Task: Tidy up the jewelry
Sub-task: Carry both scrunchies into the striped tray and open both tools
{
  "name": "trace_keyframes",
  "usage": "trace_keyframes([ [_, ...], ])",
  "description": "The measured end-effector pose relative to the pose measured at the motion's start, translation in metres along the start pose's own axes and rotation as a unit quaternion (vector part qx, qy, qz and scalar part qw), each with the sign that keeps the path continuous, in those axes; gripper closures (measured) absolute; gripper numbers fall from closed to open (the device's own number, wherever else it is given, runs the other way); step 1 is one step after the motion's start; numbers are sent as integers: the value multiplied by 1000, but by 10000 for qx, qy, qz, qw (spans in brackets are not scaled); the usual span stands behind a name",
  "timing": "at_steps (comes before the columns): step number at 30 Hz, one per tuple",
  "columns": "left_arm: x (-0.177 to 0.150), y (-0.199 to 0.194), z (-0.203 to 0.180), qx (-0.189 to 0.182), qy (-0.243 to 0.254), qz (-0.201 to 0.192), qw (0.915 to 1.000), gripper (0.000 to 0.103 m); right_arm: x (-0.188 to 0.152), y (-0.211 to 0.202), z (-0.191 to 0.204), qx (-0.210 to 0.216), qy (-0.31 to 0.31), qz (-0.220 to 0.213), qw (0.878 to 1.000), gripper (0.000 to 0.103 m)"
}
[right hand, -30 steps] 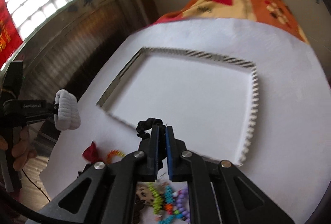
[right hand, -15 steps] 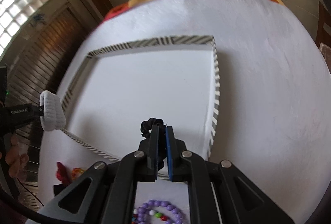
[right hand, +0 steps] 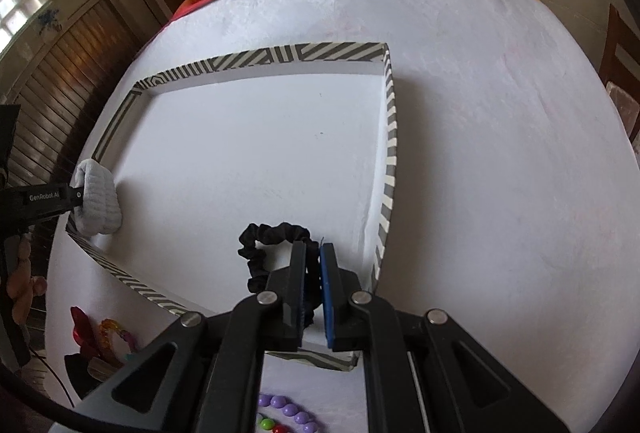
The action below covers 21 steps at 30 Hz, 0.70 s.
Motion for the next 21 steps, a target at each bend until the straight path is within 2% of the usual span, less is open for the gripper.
trace_keyframes([
  [4,-3,-1,-6,-65,29,-25,10000,103,-2,0,-3,-24,44,38,10000,96],
  [7,-4,-1,-5,-61,66,-17,10000,102,-1,-1,-2,37,77,8,10000,85],
  [8,-5,-3,-5,-86,82,-30,9999,98,-1,-3,-2,81,84,-12,9999,82],
  [9,-6,-4,-5,-111,87,-47,9999,94,-1,-5,0,126,84,-38,9999,75],
  [10,-6,-6,-6,-136,86,-87,9998,92,-1,-6,1,136,79,-71,9999,64],
  [12,-6,-13,-6,-187,83,-184,9996,89,0,-10,3,146,62,-118,9998,52],
  [21,-12,-59,12,-516,-112,-605,9968,85,-6,-39,4,374,198,-242,9988,51],
])
Point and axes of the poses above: each gripper's, at about its wrist camera, not at the fingertips, and y roughly the way its jaws point, z to its left, x to its top, the point moved 8 cm from there along y, roughly the way its jaws point, and after that the axes turned 4 degrees about -x, right-handed, at the moved point
